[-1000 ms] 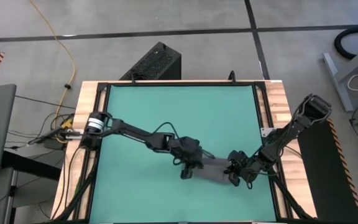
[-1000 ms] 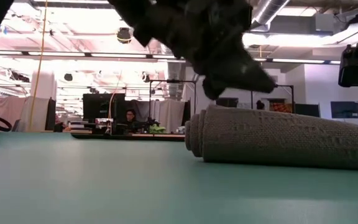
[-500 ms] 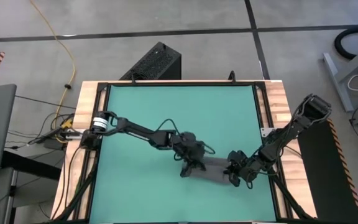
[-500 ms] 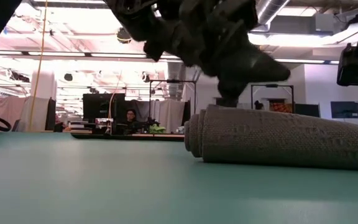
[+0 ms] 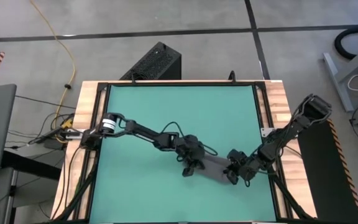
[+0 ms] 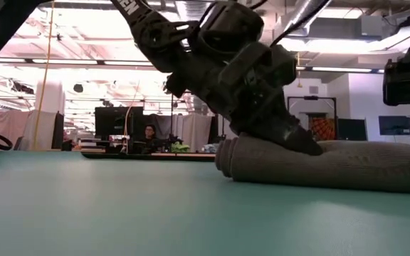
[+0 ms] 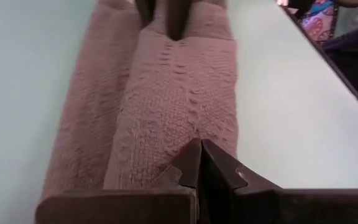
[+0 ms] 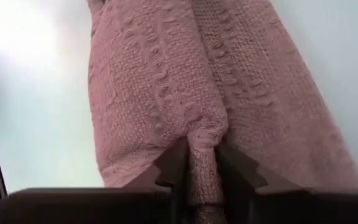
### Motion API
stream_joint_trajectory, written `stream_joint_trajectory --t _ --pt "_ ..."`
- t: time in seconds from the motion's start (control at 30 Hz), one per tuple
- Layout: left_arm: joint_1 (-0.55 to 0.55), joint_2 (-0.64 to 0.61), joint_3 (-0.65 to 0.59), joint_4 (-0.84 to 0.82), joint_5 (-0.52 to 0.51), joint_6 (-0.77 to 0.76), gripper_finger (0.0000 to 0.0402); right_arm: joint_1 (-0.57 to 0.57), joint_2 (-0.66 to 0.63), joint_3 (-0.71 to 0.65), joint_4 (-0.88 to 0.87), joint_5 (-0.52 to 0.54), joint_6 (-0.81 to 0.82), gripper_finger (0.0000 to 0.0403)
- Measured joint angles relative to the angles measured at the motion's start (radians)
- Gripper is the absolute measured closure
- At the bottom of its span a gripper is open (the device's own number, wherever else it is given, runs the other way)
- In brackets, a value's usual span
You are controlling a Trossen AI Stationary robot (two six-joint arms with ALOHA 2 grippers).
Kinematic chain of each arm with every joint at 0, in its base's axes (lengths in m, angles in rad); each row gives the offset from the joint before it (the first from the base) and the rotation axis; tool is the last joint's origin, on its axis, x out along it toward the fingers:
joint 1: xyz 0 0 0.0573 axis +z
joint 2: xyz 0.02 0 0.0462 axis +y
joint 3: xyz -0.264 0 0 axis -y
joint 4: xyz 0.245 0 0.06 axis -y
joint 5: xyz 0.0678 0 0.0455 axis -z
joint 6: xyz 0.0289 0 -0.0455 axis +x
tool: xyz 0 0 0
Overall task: Roll towel into tight, uniform cylinder
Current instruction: Roll the gray towel
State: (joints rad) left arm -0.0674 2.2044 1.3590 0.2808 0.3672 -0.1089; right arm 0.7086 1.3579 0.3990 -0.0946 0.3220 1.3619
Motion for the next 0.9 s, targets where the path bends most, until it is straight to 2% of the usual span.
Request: stream_joint_trajectory --t 0.3,0.4,0.53,0.67,0.77,0.9 --pt "0.031 0.0 0.001 -0.046 -0.005 -0.006 0.0401 0.0 -0.191 -0.005 -0.091 0.043 -0.024 0.017" --pt "0.038 0.0 0.001 -0.062 -0.003 -0.027 0.0401 -0.012 -0.255 -0.004 -0.136 0.044 -0.031 0.014" --pt "0.063 0.0 0.0 -0.087 0.013 -0.068 0.0401 -0.003 -0.355 -0.002 -0.158 0.151 -0.111 0.013" --pt "0.091 0.0 0.0 -0.102 0.05 -0.098 0.0401 0.044 -0.424 0.039 -0.13 0.311 -0.341 0.013" --pt "0.112 0.0 0.0 -0.115 0.088 -0.122 0.0401 0.074 -0.403 0.046 -0.045 0.353 -0.546 0.013" --pt "0.139 0.0 0.0 -0.122 0.142 -0.168 0.0401 0.072 -0.299 0.046 -0.038 0.358 -0.613 0.013"
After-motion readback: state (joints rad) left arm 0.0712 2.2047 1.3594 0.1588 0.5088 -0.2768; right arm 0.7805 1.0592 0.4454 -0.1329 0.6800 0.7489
